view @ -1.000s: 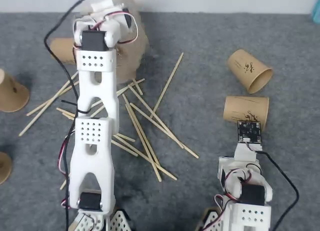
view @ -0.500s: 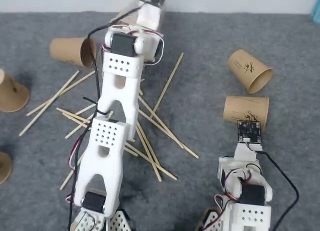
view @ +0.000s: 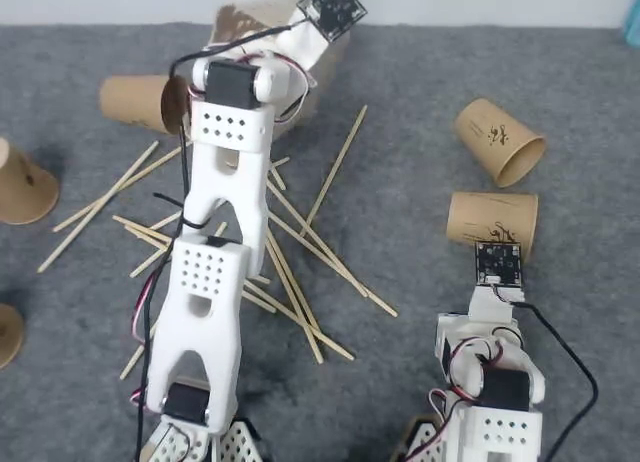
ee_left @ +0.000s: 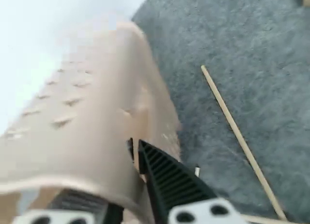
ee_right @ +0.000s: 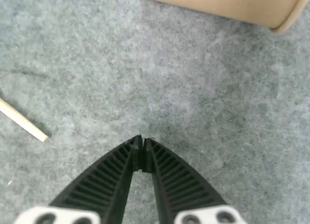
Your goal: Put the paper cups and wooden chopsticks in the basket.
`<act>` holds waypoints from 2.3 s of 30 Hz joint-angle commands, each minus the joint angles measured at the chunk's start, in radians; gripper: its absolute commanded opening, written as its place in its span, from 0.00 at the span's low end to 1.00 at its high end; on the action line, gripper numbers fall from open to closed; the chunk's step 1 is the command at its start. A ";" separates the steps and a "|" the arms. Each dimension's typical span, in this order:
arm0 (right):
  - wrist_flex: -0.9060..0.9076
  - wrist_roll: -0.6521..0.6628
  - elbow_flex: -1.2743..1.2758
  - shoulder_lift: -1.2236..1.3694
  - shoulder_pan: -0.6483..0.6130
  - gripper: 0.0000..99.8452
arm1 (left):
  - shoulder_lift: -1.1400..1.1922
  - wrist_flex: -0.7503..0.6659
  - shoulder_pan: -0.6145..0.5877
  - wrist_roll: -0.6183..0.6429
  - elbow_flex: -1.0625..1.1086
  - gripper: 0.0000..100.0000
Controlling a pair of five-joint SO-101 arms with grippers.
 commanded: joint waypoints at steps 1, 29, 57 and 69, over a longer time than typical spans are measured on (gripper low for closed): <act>0.004 0.014 -0.028 0.005 0.016 0.01 | -0.204 0.037 0.037 -0.021 0.090 0.01; -0.001 0.014 -0.014 0.005 0.016 0.01 | -0.494 0.034 0.084 -0.094 0.437 0.30; -0.001 0.014 -0.011 0.005 0.015 0.01 | -0.667 0.035 -0.379 0.867 0.628 0.18; -0.002 0.014 -0.011 0.005 0.015 0.01 | -0.980 -0.061 -0.279 0.868 1.185 0.18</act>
